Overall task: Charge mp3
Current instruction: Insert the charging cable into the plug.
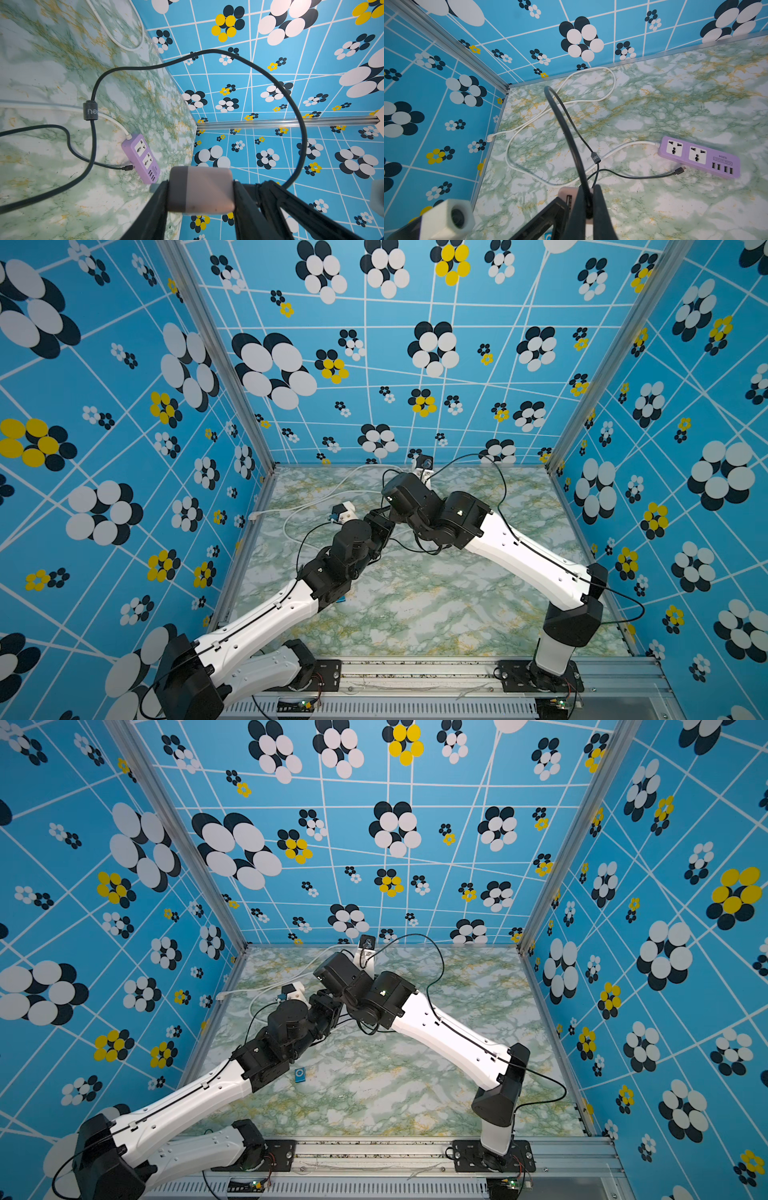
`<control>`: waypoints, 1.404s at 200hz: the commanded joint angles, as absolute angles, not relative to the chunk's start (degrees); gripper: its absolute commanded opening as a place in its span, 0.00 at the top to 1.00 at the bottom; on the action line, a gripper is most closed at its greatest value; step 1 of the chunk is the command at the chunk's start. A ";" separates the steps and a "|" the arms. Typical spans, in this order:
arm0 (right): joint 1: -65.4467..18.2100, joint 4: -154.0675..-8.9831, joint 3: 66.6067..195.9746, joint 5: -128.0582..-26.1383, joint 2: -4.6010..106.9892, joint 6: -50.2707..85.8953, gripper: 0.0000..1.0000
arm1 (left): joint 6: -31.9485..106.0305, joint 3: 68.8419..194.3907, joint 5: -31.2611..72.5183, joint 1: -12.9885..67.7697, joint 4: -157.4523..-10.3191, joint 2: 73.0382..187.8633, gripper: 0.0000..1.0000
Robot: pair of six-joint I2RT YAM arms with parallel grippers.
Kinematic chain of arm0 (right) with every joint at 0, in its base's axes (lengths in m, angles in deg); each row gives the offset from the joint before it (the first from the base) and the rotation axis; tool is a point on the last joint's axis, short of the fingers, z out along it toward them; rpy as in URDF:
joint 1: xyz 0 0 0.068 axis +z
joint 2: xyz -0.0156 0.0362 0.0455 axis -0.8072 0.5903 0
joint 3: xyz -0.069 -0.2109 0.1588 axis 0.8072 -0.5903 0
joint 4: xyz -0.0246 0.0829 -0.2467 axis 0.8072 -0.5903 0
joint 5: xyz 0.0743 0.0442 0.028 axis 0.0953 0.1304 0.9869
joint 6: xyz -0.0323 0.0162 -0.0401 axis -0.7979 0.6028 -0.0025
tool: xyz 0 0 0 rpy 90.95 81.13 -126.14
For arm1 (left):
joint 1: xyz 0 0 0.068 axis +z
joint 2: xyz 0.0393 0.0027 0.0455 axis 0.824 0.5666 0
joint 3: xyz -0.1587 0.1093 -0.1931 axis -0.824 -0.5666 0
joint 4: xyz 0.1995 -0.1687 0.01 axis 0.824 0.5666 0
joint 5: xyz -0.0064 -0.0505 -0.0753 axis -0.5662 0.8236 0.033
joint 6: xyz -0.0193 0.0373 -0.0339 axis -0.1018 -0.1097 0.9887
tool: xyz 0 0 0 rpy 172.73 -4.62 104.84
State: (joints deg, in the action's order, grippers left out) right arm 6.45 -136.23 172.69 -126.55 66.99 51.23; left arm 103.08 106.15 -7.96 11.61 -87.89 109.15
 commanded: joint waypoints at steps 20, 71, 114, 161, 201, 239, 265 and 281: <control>8.60 -139.16 169.39 -121.35 69.00 55.16 1.00 | 105.16 112.04 -7.44 11.46 -98.53 109.26 1.00; 8.52 -133.08 161.04 -115.58 67.59 61.15 1.00 | 107.09 113.49 -7.61 12.37 -102.28 110.20 1.00; 8.22 -130.12 159.06 -111.23 68.08 62.09 1.00 | 107.54 114.96 -5.94 12.96 -105.85 111.74 1.00; 6.24 -127.16 158.03 -108.79 65.91 59.66 0.95 | 107.65 114.50 -3.71 13.48 -101.80 110.26 1.00; 3.02 -115.63 150.44 -106.95 54.11 49.15 0.49 | 113.90 109.77 -1.81 13.43 -92.17 106.79 1.00; 1.08 -110.01 143.53 -101.67 41.48 40.66 0.28 | 115.35 108.18 -0.12 13.47 -87.88 105.98 1.00; -0.47 -113.61 143.24 -94.96 35.07 34.07 0.23 | 116.41 107.99 2.25 14.17 -88.05 107.09 1.00; -3.16 -115.17 143.31 -85.42 32.94 30.08 0.21 | 117.07 108.08 4.48 14.50 -88.59 108.17 1.00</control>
State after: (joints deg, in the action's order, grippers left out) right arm -0.41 -113.13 143.59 -98.81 36.00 39.13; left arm 115.41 107.77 0.39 13.64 -86.82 106.92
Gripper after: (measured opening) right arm 0.786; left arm 0.477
